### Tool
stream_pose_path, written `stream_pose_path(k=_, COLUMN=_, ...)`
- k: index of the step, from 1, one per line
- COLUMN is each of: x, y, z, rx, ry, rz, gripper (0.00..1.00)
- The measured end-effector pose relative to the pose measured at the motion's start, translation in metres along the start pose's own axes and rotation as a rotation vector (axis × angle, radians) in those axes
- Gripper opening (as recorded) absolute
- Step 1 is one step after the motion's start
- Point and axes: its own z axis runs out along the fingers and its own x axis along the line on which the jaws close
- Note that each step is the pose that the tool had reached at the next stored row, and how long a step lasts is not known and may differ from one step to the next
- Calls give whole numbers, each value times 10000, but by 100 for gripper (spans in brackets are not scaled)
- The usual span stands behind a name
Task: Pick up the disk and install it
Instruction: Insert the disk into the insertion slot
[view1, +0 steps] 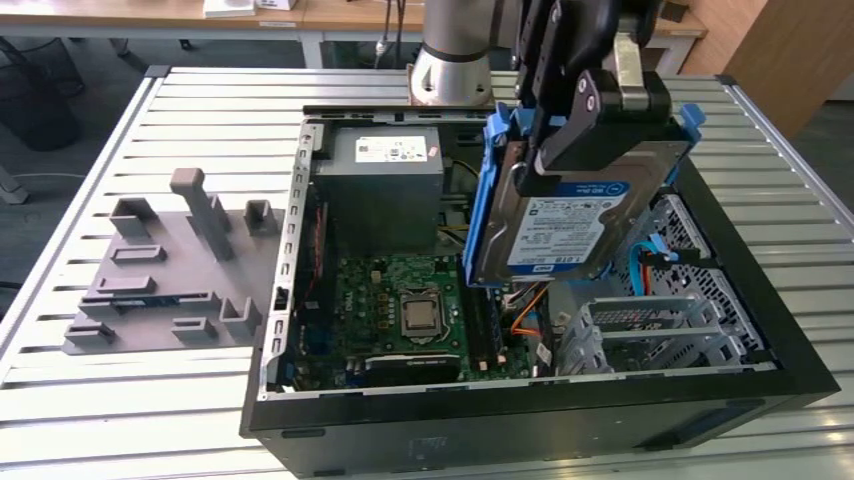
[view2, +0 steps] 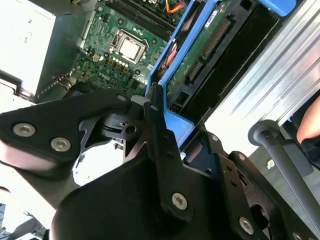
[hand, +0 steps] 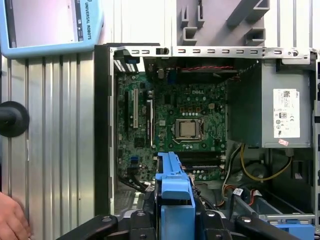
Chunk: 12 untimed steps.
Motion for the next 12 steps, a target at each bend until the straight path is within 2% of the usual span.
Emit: stream_pose_path(k=12, x=-23, y=0, z=1, rx=0, ry=0, rz=0, gripper=36)
